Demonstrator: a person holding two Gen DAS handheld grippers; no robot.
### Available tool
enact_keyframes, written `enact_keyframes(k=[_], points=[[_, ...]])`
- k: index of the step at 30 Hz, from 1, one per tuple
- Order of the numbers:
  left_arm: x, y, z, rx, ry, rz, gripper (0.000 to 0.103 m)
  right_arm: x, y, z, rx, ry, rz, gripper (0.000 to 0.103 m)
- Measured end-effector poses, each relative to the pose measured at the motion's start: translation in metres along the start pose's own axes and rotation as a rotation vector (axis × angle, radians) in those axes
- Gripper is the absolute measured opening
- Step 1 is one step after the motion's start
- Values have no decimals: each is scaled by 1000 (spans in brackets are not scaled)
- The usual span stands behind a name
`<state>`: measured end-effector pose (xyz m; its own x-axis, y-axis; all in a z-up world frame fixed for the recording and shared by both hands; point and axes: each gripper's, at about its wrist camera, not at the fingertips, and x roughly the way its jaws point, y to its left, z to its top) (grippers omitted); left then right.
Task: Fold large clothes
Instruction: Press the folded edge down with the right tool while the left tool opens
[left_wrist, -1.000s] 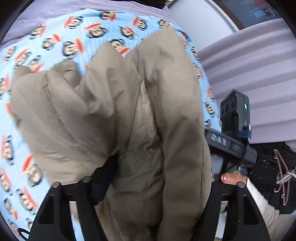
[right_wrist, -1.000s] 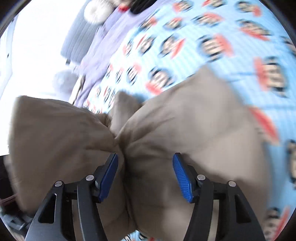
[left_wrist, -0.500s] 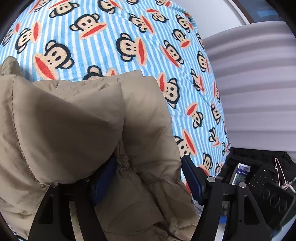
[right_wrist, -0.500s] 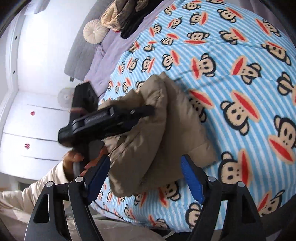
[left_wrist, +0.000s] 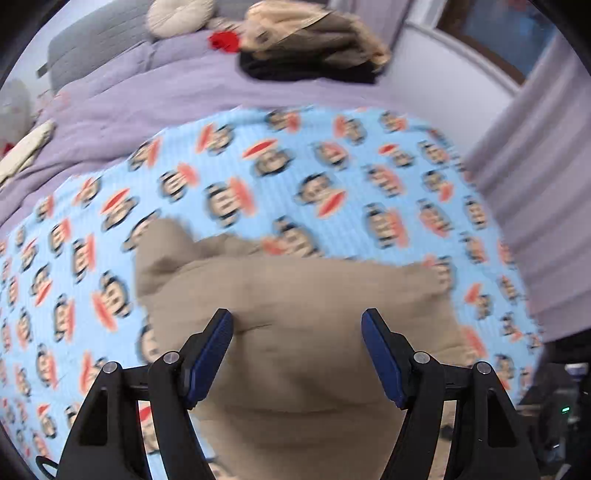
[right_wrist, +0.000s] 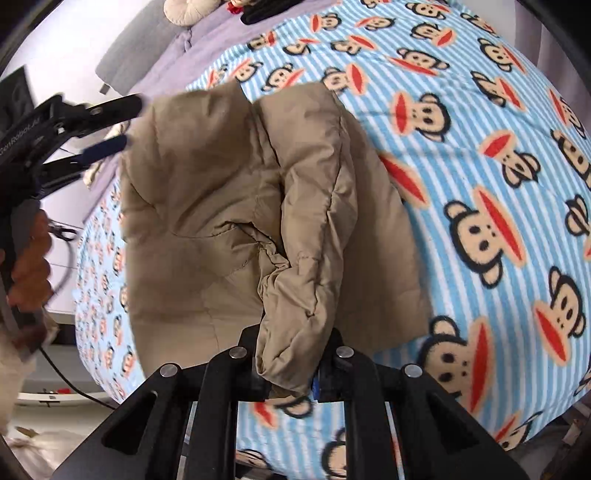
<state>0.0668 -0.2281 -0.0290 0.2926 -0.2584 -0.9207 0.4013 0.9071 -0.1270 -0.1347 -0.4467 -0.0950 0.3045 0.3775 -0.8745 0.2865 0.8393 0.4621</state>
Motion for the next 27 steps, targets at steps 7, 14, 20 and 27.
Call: enact_keyframes(k=[7, 14, 20, 27], points=[[58, -10, -7, 2, 71, 62, 77, 23, -39, -2, 98, 40, 18, 17], [87, -48, 2, 93, 84, 140, 77, 26, -65, 5, 167, 57, 50, 17], [81, -36, 1, 66, 93, 125, 77, -20, -77, 2, 170, 17, 110, 25], [70, -35, -2, 61, 77, 147, 77, -58, -99, 10, 184, -38, 52, 74]])
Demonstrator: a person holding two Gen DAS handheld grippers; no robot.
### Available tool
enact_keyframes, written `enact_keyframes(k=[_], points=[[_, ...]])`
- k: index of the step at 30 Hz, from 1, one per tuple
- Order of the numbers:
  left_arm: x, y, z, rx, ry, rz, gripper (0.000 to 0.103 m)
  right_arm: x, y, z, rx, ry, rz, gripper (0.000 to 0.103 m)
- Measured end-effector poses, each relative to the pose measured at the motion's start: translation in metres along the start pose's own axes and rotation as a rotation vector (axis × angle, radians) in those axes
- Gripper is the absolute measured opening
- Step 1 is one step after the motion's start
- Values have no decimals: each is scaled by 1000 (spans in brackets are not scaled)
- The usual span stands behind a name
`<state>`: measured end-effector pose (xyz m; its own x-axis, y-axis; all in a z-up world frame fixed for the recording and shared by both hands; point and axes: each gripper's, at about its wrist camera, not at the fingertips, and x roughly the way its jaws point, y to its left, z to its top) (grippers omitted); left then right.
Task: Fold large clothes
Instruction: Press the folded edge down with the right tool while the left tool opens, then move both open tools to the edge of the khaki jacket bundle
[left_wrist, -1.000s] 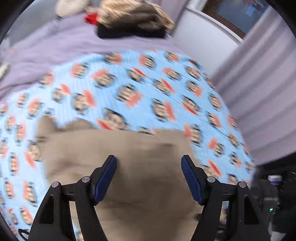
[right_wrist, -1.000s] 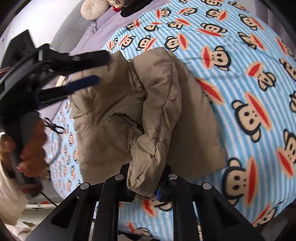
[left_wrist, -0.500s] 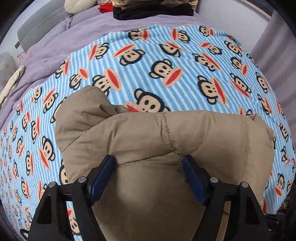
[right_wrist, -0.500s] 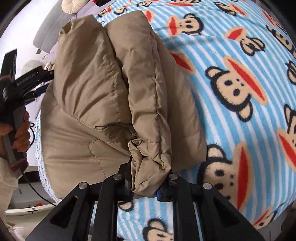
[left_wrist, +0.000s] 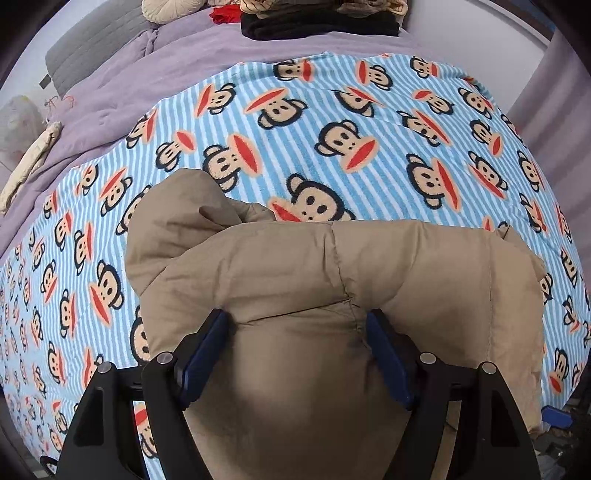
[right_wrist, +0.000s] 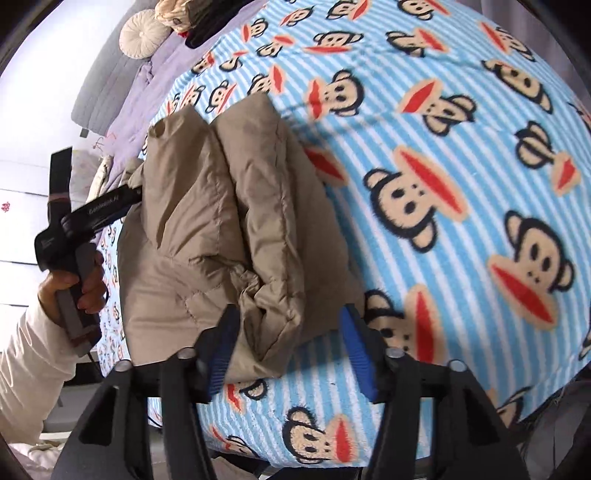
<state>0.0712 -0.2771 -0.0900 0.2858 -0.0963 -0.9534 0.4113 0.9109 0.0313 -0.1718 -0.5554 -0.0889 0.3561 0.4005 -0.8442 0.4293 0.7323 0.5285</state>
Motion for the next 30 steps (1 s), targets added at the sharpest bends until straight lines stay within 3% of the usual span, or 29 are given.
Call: enact_keyframes(k=[2, 4, 7, 9, 12, 14, 16, 21, 30], points=[[-3, 2, -1, -7, -3, 4, 77, -3, -7, 3, 7, -3, 0, 82], [-6, 4, -2, -18, -5, 5, 77, -5, -9, 7, 7, -4, -6, 83], [-12, 8, -5, -28, -26, 21, 86, -5, -13, 16, 3, -11, -6, 90], [-16, 12, -7, -36, -33, 15, 86, -3, -15, 19, -3, -26, -7, 103], [-24, 17, -13, -52, -57, 0, 86, 11, 9, 7, -12, -50, -2, 103], [-30, 21, -17, -67, -70, -12, 87, 20, 12, 18, -10, -41, -2, 103], [-37, 27, -22, -93, -71, -33, 103, 21, 13, 22, -18, -35, 8, 103], [-57, 46, -43, -159, -70, -73, 103, 28, 25, 31, -68, 35, 22, 103], [-49, 82, -95, -269, 41, -119, 103, 40, 25, 63, -24, 96, 83, 103]])
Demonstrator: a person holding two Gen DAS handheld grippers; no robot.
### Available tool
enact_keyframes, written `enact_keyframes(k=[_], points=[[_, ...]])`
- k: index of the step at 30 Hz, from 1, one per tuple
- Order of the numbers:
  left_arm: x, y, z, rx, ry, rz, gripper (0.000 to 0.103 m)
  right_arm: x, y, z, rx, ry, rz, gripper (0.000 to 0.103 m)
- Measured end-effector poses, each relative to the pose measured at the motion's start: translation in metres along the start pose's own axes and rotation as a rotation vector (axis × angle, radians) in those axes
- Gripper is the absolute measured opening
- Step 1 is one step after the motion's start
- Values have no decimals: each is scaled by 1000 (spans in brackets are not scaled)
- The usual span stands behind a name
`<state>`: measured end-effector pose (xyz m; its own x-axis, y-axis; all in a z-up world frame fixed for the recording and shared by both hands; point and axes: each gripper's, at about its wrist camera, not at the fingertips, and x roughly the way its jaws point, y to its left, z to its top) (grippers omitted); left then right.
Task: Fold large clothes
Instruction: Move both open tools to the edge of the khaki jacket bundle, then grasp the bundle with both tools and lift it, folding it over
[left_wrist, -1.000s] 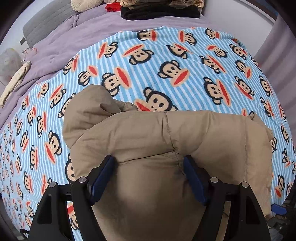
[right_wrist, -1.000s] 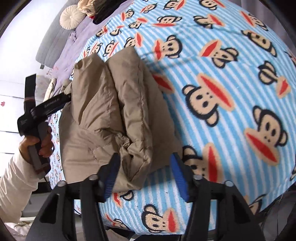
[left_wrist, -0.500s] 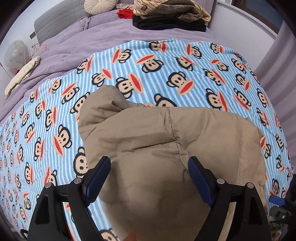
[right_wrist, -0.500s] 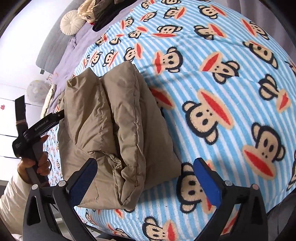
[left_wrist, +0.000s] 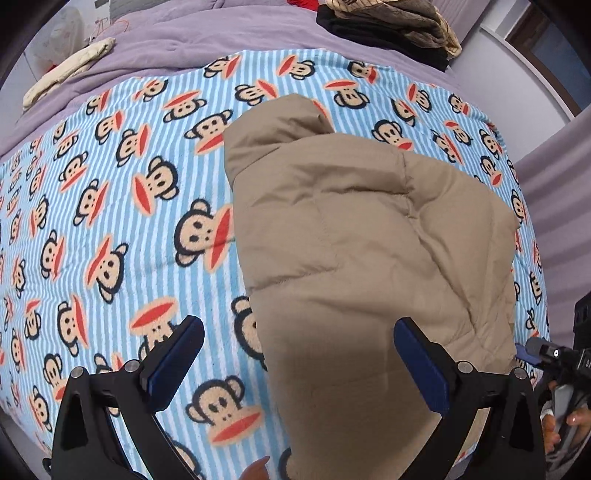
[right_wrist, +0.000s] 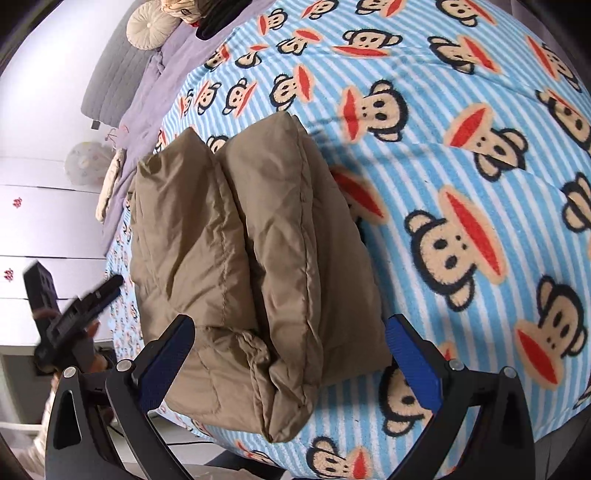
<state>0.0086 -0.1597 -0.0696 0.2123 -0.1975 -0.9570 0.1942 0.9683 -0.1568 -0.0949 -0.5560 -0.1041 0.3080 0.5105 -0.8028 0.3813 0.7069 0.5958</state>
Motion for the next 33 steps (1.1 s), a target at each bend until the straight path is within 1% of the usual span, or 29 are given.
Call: enact_keyframes(k=[4, 8, 10, 13, 15, 16, 19, 21, 24, 25, 31, 33], points=[[6, 8, -10, -26, 28, -3, 103, 6, 3, 10, -28, 23, -36, 103], [13, 13, -12, -32, 26, -15, 103, 12, 8, 23, -65, 38, -70, 103], [15, 17, -12, -39, 21, -25, 103, 17, 10, 29, -77, 49, -71, 103], [18, 21, -11, -41, 27, -63, 103, 23, 11, 37, -94, 72, -51, 103], [19, 25, -10, -47, 34, -107, 103, 29, 14, 43, -111, 91, -43, 103], [20, 28, -10, -54, 43, -144, 103, 33, 16, 46, -120, 100, -38, 103], [25, 45, -13, -131, 88, -334, 103, 40, 22, 49, -148, 125, -12, 103], [30, 57, -14, -187, 102, -395, 103, 47, 25, 52, -161, 146, 2, 103], [37, 64, -14, -205, 124, -476, 103, 56, 26, 55, -164, 168, 8, 103], [40, 65, -14, -207, 134, -495, 103, 59, 26, 57, -161, 172, 13, 103], [45, 60, -10, -176, 146, -505, 103, 63, 21, 64, -145, 182, 70, 103], [53, 57, -6, -170, 165, -523, 103, 66, 19, 67, -142, 187, 81, 103]])
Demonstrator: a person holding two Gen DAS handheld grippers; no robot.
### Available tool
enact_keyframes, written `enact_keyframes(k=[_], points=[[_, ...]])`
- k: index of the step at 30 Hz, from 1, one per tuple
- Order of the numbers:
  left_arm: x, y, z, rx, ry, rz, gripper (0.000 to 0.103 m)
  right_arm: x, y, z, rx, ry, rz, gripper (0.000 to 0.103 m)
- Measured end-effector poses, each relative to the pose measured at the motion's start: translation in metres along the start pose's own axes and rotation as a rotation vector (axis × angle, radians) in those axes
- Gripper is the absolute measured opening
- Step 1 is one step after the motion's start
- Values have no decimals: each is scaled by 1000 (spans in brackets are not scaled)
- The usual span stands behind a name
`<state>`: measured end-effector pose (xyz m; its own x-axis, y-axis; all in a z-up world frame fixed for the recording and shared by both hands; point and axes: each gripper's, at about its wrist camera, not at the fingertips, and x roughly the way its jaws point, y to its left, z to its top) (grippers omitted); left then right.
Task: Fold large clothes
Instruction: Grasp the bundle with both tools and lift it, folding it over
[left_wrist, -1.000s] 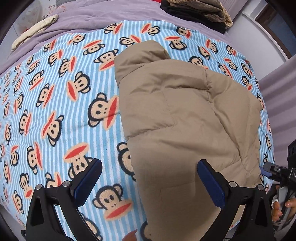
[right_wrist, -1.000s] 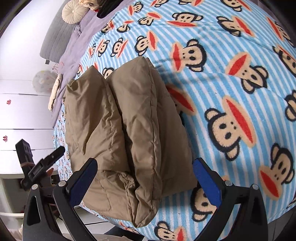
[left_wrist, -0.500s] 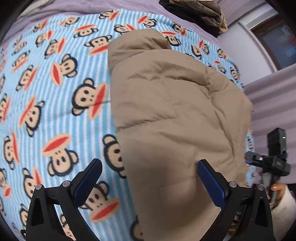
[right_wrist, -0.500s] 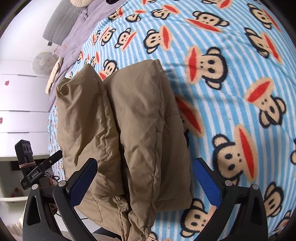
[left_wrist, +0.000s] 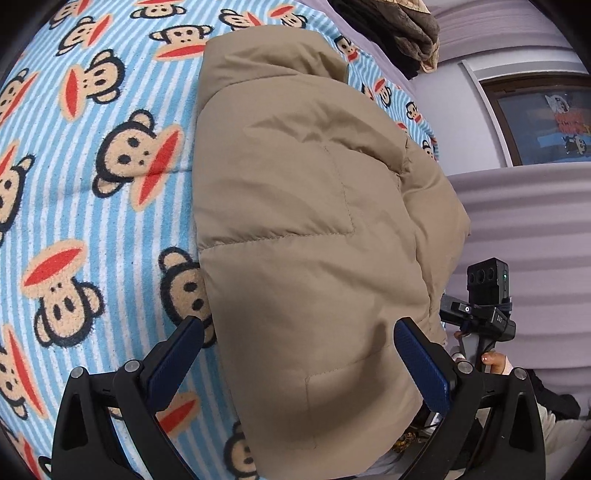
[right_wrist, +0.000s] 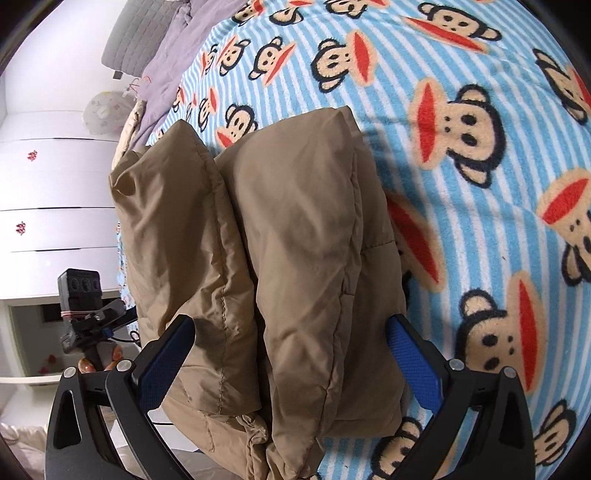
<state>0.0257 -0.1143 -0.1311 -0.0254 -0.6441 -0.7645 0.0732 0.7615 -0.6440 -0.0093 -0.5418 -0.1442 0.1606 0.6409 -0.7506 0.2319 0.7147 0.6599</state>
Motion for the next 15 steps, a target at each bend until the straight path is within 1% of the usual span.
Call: enact_keyframes(k=[2, 4, 5, 8, 12, 15], points=[[13, 2, 0, 0, 37, -31, 103, 3, -6, 4, 10, 10, 14, 103], [28, 6, 2, -3, 81, -57, 103, 3, -16, 8, 20, 22, 43, 103], [32, 7, 3, -4, 90, -74, 103, 6, -18, 10, 23, 30, 62, 103], [42, 8, 9, -17, 86, -109, 103, 15, -21, 19, 17, 49, 114, 103], [59, 12, 18, -68, 76, -143, 103, 33, -22, 31, 18, 74, 161, 103], [74, 11, 22, -99, 79, -160, 103, 47, -25, 39, 47, 85, 181, 103]])
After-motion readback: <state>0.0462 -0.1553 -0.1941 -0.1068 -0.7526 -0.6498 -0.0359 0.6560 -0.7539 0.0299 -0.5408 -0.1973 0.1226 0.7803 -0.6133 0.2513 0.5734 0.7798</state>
